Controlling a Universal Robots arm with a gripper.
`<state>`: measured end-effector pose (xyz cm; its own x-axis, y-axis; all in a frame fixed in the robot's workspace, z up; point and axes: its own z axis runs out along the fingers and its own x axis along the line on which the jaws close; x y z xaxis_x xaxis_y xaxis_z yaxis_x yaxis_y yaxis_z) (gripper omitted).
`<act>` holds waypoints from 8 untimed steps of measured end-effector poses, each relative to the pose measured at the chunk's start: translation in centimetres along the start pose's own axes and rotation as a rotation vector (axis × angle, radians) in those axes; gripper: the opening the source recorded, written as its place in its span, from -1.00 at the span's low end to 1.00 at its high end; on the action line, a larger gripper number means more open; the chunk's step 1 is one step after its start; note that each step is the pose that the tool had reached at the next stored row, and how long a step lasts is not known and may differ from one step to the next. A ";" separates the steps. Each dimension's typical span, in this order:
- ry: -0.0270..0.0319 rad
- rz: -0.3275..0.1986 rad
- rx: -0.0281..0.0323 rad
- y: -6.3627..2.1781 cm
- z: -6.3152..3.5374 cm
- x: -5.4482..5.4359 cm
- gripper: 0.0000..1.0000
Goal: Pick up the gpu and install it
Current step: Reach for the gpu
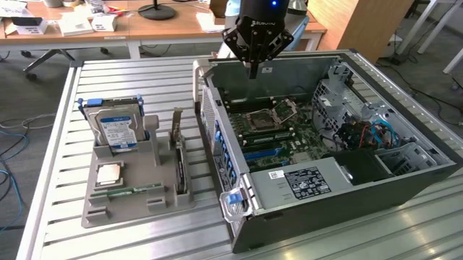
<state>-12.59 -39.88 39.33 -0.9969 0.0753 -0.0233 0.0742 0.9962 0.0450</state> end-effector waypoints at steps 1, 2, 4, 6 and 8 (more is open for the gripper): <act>0.0000 0.000 0.0000 -0.01 0.00 0.1 -0.79; 0.0000 0.000 -0.0001 -0.02 0.00 0.2 -0.79; 0.0000 0.000 0.0000 -0.03 -0.01 0.4 -0.79; 0.0000 0.000 0.0000 -0.05 -0.02 0.7 -0.79; 0.0000 0.000 0.0000 -0.07 -0.03 0.9 -0.79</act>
<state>-13.53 -39.89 39.33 -0.9969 0.0752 -0.0233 0.0741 0.9962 0.0450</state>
